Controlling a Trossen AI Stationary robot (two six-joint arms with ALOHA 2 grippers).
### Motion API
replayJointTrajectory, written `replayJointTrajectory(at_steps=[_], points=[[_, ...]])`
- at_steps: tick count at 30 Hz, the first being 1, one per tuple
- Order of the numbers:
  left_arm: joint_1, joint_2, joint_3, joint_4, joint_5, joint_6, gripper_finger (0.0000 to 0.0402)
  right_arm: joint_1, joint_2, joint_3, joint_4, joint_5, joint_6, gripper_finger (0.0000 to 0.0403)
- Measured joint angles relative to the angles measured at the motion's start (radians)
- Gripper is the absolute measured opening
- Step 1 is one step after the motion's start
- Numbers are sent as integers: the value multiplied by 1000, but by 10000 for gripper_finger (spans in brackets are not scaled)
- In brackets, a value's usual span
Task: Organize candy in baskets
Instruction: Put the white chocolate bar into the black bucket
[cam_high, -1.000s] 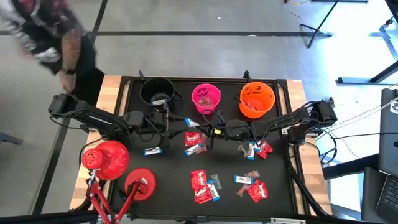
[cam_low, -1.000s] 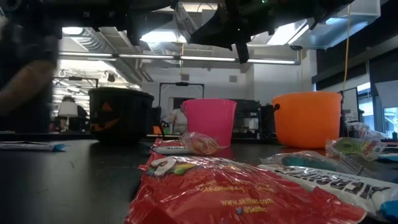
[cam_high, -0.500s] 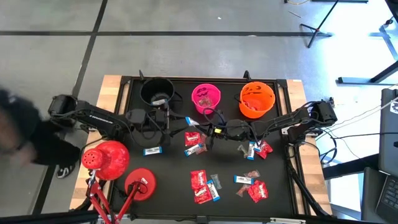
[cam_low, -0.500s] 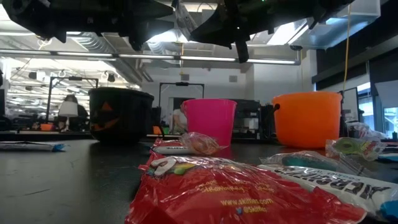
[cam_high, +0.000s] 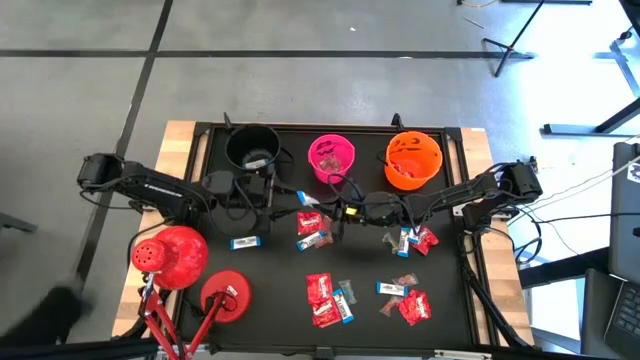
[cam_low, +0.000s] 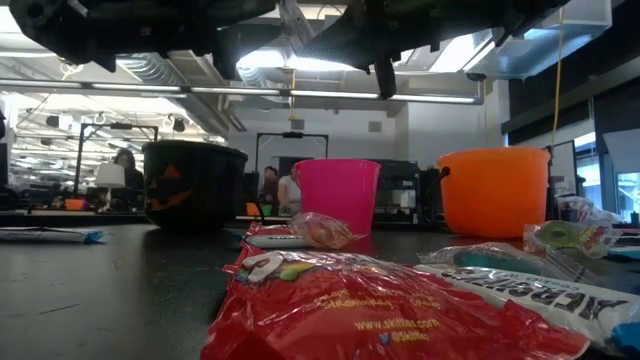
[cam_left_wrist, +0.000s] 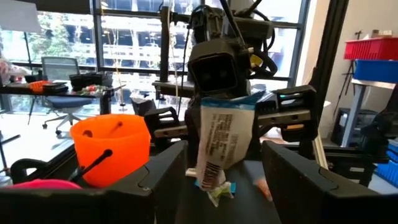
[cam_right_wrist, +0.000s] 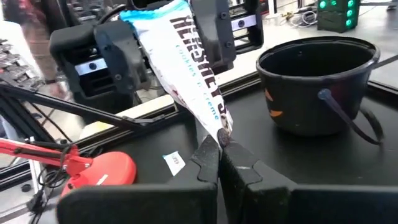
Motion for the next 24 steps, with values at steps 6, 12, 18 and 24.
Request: replayJointTrajectory(at_steps=[6,12,18,24], points=[[15,0,30,1,-20,9,199,-1,0,0,2,117,37,3],[14,0,44,0,-127,36,199,-1,0,0,14,206,40,3],[13,19,45,-4,-220,31,199,0,0,0,43,296,42,3],[13,88,45,96,-186,-5,199,0,0,0,39,296,20,3]])
